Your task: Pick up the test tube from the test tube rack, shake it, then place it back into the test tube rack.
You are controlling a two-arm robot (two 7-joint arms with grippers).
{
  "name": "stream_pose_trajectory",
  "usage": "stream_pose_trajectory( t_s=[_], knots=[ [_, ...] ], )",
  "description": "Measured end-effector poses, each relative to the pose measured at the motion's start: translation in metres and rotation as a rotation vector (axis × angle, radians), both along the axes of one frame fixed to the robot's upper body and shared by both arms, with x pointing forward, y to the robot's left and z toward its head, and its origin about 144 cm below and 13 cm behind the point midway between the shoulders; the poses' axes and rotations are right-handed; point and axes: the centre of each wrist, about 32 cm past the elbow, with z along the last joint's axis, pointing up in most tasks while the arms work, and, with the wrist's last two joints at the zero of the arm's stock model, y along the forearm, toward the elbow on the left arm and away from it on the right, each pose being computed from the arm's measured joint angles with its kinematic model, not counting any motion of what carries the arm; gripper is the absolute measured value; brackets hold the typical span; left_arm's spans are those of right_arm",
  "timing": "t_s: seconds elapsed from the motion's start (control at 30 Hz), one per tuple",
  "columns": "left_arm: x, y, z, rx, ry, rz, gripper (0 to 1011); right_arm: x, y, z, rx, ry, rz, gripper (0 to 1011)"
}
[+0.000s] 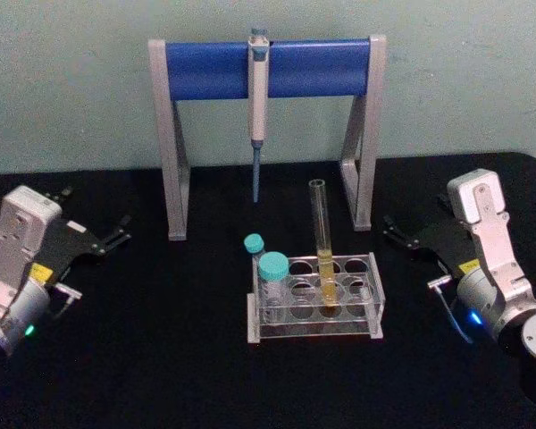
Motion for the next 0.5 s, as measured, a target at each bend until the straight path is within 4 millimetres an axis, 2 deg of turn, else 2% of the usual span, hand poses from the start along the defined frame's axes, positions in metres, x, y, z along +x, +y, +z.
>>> stream_pose_trajectory(
  t_s=[0.5],
  knots=[
    [0.0, 0.0, 0.0, 0.0, 0.0, 0.0, 1001, 0.0, 0.0, 0.0, 0.0, 0.0, 0.0, 1000]
  ],
)
